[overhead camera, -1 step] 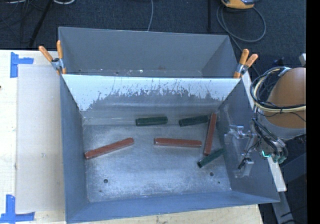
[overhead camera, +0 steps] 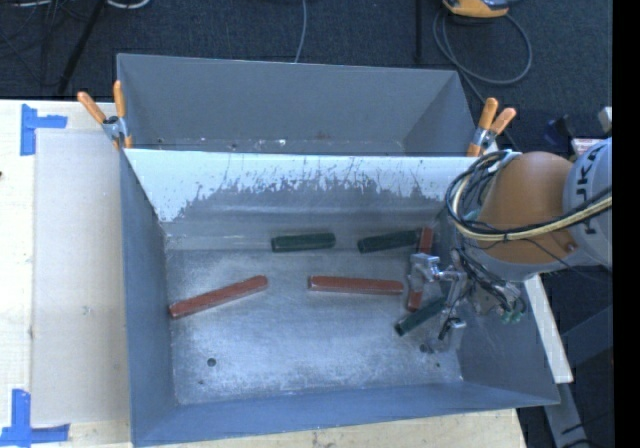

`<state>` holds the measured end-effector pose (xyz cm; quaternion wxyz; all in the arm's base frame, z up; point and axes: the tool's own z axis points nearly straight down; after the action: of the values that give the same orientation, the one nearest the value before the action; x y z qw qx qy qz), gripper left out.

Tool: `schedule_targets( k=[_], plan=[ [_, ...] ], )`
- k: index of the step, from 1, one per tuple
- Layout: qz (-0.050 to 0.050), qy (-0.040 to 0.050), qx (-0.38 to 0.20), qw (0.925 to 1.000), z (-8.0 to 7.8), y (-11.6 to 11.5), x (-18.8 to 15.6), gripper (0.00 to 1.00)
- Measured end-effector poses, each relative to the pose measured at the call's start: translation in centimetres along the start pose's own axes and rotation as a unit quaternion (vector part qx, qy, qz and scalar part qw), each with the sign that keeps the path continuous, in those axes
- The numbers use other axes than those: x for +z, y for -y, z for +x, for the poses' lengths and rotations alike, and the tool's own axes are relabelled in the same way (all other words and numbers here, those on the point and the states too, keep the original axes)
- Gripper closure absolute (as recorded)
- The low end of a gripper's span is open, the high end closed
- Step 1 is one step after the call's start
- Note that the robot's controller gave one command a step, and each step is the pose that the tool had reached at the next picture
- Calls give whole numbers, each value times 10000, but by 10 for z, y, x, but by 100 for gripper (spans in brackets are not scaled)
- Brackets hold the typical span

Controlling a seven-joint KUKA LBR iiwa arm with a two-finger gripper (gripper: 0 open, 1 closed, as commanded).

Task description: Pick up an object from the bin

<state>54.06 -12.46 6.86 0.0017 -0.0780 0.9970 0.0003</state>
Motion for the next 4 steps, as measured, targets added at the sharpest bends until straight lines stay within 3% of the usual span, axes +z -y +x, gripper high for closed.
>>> schedule_targets(
  k=[1, 2, 3, 4],
  plan=[
    [11, 6, -15, 10000, -1, 1, -3, 100],
    [20, 27, -370, 9993, -1, 11, -160, 100],
    [0, -10, -371, 9993, 1, 11, -155, 0],
    [-35, -36, -2669, 9637, 18, 14, -17, 0]
  ],
)
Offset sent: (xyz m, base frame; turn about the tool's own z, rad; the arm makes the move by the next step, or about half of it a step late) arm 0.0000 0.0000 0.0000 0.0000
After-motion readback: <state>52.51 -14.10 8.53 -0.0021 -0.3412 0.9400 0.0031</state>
